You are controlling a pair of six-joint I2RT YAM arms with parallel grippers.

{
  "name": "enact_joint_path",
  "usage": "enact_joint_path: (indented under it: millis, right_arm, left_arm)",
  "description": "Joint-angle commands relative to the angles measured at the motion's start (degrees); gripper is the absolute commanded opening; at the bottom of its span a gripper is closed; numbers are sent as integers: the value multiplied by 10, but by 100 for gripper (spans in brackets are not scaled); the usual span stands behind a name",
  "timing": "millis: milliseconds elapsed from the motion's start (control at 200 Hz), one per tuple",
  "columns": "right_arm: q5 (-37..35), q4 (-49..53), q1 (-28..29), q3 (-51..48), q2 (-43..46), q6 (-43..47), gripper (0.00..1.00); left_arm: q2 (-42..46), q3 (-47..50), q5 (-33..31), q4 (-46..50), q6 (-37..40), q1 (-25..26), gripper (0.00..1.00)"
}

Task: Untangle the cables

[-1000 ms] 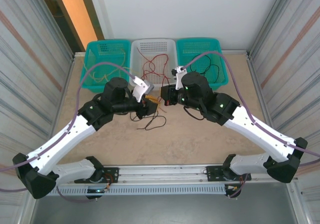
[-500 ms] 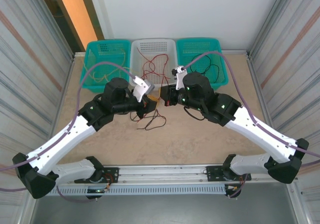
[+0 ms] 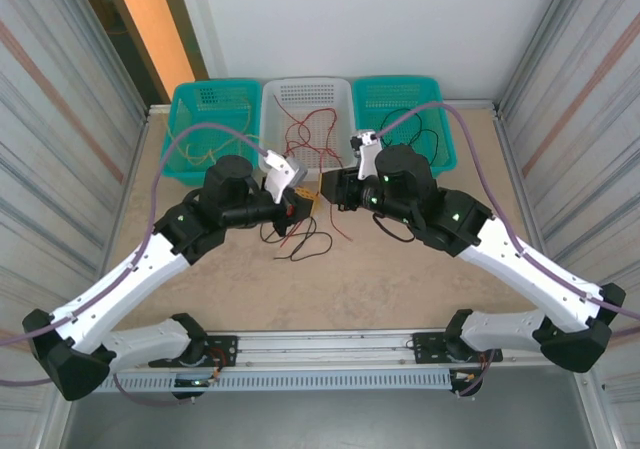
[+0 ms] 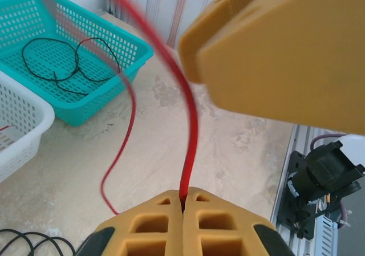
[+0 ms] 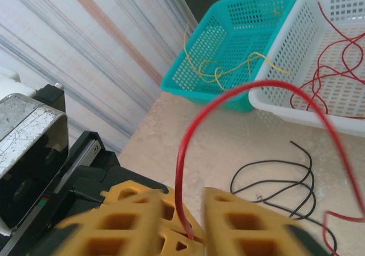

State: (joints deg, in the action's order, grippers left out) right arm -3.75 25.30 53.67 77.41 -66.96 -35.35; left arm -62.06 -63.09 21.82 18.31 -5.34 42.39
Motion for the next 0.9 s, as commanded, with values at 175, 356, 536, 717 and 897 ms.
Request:
enact_joint_path:
  millis: [175, 356, 536, 717, 897]
  right_arm:
    - [-195, 90, -39, -21, 59, -45, 89]
    - [-153, 116, -128, -89, 125, -93, 88]
    - [-145, 133, -140, -129, 150, -99, 86]
    - [-124, 140, -141, -139, 134, -99, 83]
    - [-112, 139, -141, -139, 124, -91, 82]
  left_arm:
    - [-51, -120, -104, 1, 27, -1, 0]
    - [-159, -263, -91, 4, 35, -45, 0]
    - [-271, -400, -69, 1, 33, -99, 0]
    - [-385, -480, -35, 0, 4, -145, 0]
    - [-465, -462, -60, 27, -39, -164, 48]
